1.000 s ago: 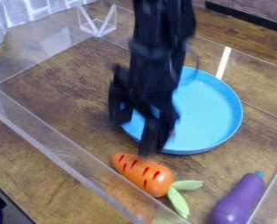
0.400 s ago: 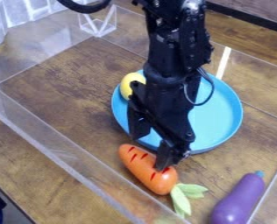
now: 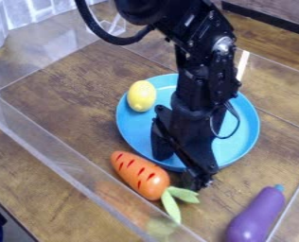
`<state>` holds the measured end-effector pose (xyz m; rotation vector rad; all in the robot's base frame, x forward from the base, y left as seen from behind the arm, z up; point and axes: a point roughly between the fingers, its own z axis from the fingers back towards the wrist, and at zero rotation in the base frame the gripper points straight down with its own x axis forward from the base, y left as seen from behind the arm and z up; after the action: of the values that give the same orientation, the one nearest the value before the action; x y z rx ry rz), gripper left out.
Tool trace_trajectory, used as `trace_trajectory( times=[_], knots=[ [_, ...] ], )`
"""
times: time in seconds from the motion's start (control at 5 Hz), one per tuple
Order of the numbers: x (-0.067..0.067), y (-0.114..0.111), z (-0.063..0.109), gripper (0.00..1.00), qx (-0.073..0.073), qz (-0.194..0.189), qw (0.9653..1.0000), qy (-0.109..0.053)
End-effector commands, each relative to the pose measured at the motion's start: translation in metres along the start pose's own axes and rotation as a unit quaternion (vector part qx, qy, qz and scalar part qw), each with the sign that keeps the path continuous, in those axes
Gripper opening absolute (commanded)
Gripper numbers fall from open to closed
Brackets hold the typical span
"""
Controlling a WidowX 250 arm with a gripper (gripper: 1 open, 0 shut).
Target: Remove the carrot from the blue tray and put it on the table
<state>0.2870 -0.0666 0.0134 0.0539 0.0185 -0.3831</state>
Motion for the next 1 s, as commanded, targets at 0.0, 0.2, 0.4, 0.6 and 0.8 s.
trace_trajectory(
  times=[0.0,0.2,0.4,0.6,0.8],
  knots=[
    [-0.002,0.009,-0.003,1.00,-0.005,0.005,0.9999,0.011],
    [0.004,0.006,0.002,1.00,-0.007,0.013,0.9998,0.010],
    [0.010,0.003,0.005,1.00,-0.010,0.020,0.9997,0.009],
    [0.016,0.001,0.007,1.00,-0.014,0.028,0.9995,0.007],
    [0.012,0.004,0.008,1.00,-0.017,0.020,0.9996,0.005]
  ],
)
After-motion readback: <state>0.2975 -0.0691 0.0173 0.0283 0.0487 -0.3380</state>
